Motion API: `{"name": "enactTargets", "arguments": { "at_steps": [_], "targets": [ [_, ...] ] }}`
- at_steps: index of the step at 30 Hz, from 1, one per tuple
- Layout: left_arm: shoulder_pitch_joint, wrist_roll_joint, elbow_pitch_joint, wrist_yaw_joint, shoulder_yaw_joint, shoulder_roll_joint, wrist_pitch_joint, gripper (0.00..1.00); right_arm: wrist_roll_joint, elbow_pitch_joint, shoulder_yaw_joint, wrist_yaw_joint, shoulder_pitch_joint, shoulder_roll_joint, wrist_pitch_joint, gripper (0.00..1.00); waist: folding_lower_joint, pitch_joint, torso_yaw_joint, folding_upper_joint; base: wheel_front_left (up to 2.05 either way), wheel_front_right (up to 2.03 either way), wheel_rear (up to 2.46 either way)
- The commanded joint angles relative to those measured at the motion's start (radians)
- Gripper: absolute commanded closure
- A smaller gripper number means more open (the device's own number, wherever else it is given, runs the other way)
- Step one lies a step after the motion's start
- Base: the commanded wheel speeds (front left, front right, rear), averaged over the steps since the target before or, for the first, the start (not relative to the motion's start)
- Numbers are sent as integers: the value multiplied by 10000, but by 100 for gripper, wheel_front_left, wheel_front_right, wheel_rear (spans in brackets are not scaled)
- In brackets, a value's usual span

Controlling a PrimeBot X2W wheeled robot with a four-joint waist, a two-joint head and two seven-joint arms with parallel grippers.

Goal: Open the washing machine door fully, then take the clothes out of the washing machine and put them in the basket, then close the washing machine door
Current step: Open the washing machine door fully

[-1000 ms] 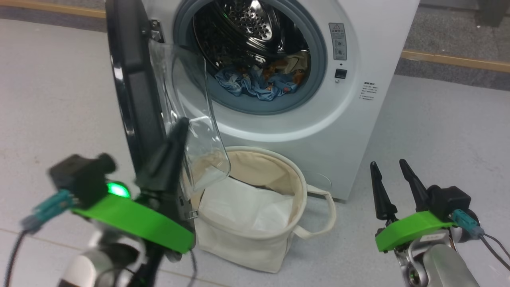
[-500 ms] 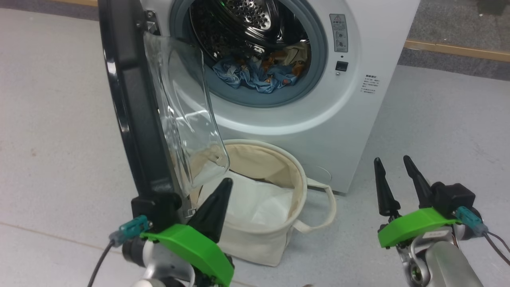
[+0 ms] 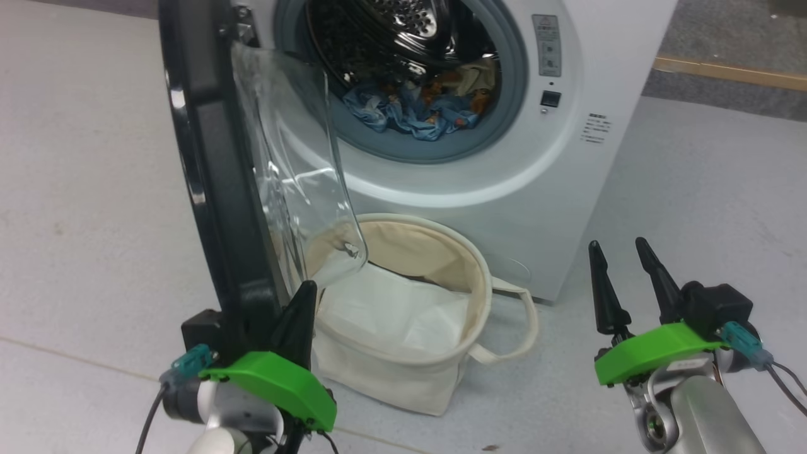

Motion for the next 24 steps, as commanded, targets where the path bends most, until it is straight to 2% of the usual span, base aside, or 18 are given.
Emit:
{"name": "enactTargets", "arguments": {
  "at_steps": [1, 13, 24],
  "targets": [
    [-484, 62, -235, 92, 440, 50, -125, 100, 80, -401, 245, 73, -334, 81, -122, 0, 0, -25, 99, 0, 0, 0, 0],
    [-441, 216, 303, 510, 827, 201, -703, 100, 408, -492, 447, 73, -29, 143, -122, 0, 0, -305, 1331, 0, 0, 0, 0],
    [-981, -51, 1060, 159, 1618, 878, -1436, 100, 489, -525, 540, 73, -122, 191, -122, 0, 0, -32, 2493, 0, 0, 0, 0]
  ]
}}
